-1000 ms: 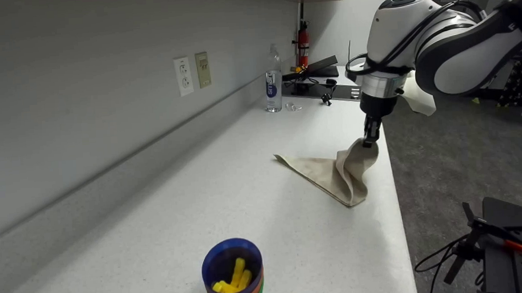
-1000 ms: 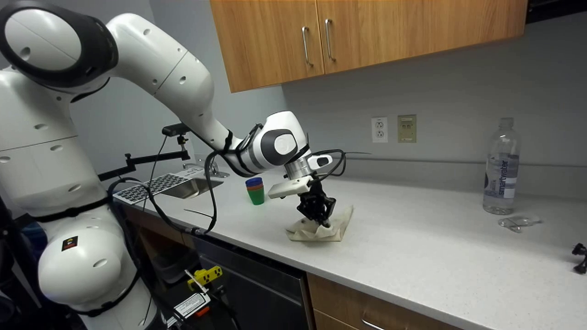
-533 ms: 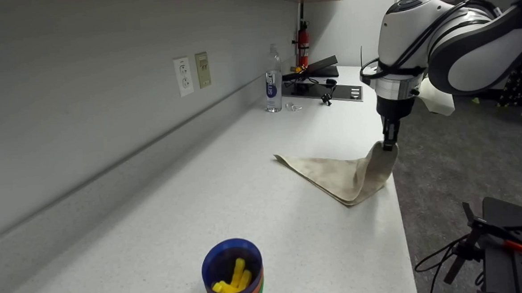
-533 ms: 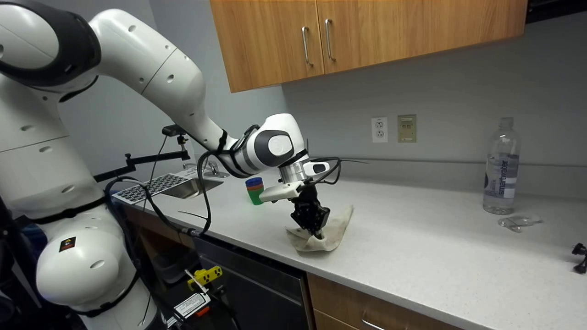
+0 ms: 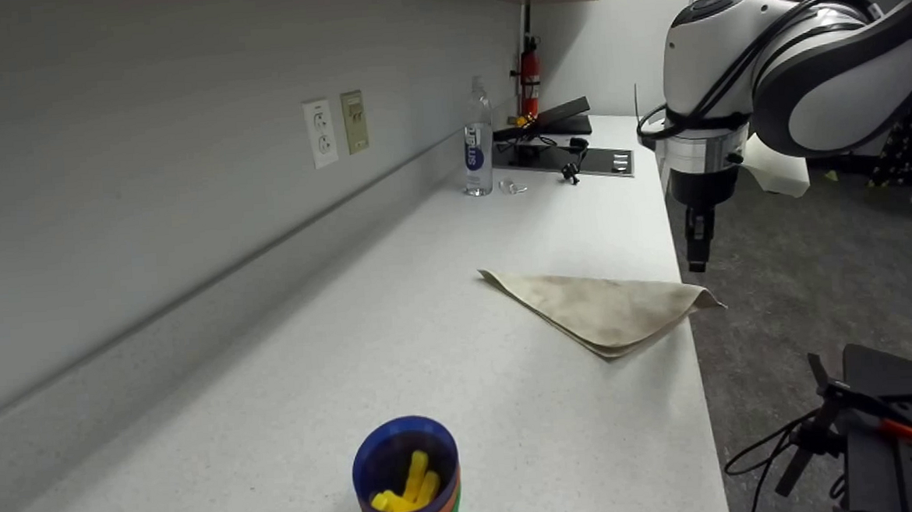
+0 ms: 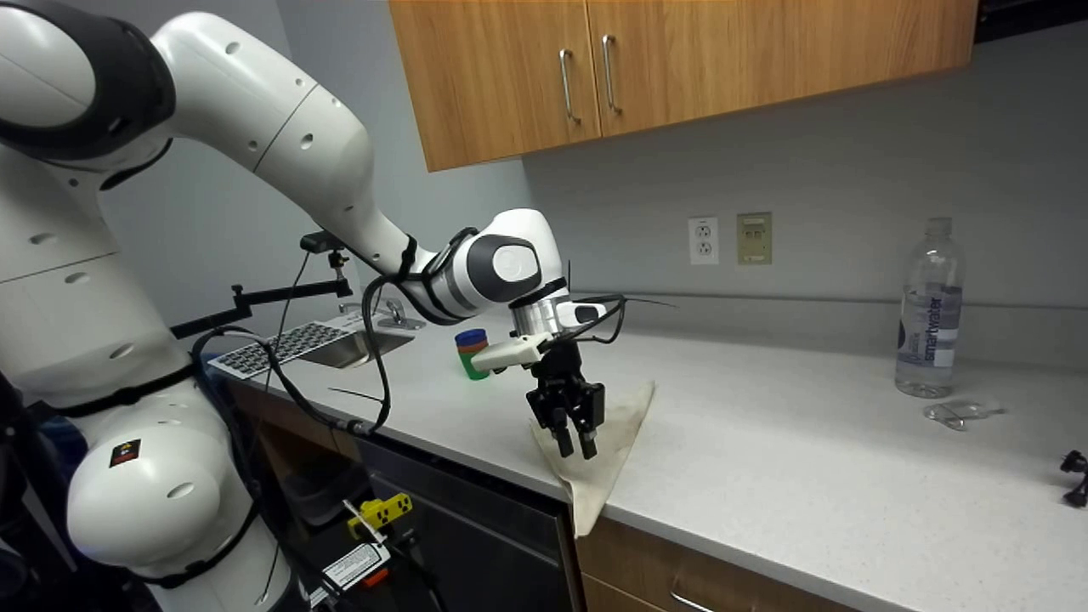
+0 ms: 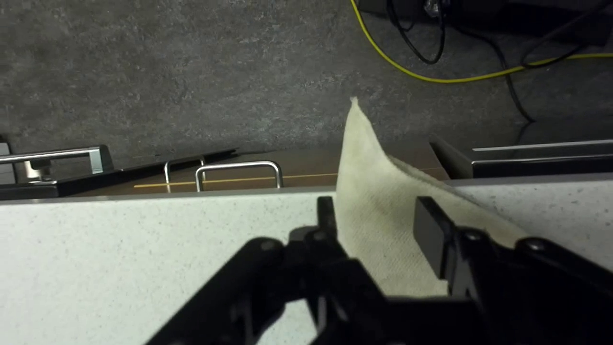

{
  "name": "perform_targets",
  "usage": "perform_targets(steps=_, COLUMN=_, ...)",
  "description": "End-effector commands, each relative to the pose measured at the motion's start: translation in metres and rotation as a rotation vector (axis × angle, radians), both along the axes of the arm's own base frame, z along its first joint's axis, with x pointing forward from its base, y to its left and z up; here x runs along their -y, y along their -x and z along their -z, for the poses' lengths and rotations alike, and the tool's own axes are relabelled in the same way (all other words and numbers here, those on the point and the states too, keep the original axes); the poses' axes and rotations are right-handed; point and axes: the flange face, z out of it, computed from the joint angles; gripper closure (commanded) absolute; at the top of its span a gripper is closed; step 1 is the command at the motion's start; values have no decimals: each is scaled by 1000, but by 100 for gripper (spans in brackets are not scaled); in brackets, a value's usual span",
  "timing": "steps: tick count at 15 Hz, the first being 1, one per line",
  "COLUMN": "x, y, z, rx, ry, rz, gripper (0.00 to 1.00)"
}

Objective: Unfold the towel

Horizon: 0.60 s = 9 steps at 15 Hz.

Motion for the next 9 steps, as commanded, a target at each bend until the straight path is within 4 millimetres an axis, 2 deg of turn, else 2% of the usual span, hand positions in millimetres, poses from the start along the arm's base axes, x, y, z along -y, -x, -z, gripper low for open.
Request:
perform_targets(steps=1, x=0, y=8, z=-9, rx=-1, ry=-11, rz=-17, gripper=20)
perform_targets(steps=4, x=0, y=6, z=-10, rx=14, ry=-10, rz=-72, gripper=1)
perform_targets(steps=7, x=0, y=2, z=-10, rx=32, ry=-29, rz=-162, gripper=0)
perform_targets(steps=8, x=-33, y=7, z=-20, rx=52, ry=-51, rz=-204, gripper=0)
perform_targets(steps=9, x=-39, y=1, z=-20, rx=63, ry=-73, rz=-241, gripper=0)
